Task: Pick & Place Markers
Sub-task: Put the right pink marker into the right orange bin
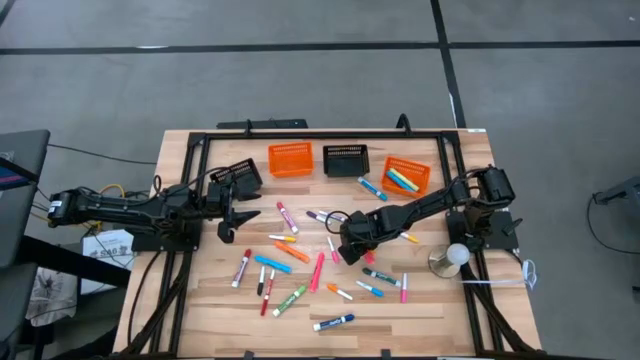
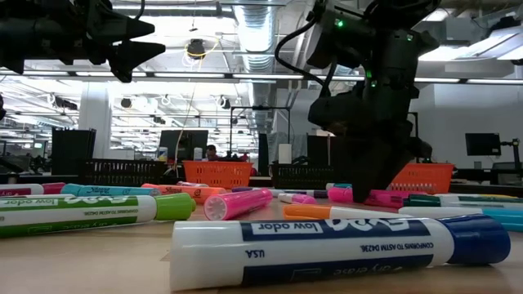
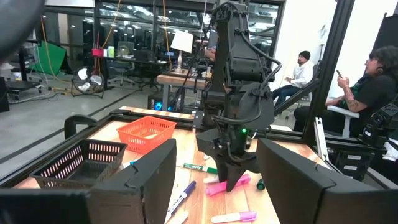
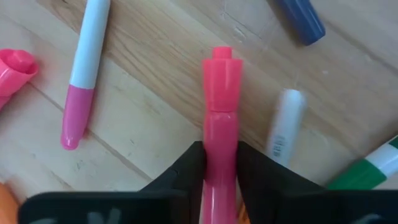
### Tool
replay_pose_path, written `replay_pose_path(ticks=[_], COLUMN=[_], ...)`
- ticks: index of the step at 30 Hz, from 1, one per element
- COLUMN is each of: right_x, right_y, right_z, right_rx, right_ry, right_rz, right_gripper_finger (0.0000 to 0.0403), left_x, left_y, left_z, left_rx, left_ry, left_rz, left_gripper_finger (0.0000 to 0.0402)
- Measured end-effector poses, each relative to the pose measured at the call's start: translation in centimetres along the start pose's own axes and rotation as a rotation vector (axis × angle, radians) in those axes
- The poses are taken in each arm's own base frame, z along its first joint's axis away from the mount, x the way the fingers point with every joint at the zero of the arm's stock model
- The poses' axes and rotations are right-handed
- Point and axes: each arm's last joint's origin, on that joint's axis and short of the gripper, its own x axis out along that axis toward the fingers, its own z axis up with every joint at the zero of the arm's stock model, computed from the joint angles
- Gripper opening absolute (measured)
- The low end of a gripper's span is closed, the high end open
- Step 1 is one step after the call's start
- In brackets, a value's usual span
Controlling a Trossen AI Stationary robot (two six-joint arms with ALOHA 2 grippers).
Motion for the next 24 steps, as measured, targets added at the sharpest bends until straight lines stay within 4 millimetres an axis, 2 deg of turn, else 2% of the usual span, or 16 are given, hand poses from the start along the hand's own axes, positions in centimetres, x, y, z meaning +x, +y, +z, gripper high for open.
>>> replay_pose_path(ticks=[6, 11, 17, 24], right_x=[-0.4, -0.9, -2.3, -4.9], right_y=[0.5, 1.5, 2.5, 3.1], right_z=[0.3, 1.4, 2.8, 5.1], right_rx=[-0.011, -0.002, -0.020, -0.094], right_ry=[0.003, -0.019, -0.027, -0.014], right_rz=[0.009, 0.071, 0.131, 0.155], right_gripper_finger=[0.0062, 0.0062, 0.0062, 0.0062], left_x=[0.0, 0.0, 0.0, 0.0], left_y=[0.0, 0.0, 0.0, 0.0], left_z=[0.0, 0.0, 0.0, 0.0], left_rx=[0.000, 0.000, 0.000, 0.000], left_ry=[0.000, 0.000, 0.000, 0.000], left_rz=[0.000, 0.000, 0.000, 0.000], left_gripper_finger=[0.0222, 0.0222, 0.0222, 0.0222])
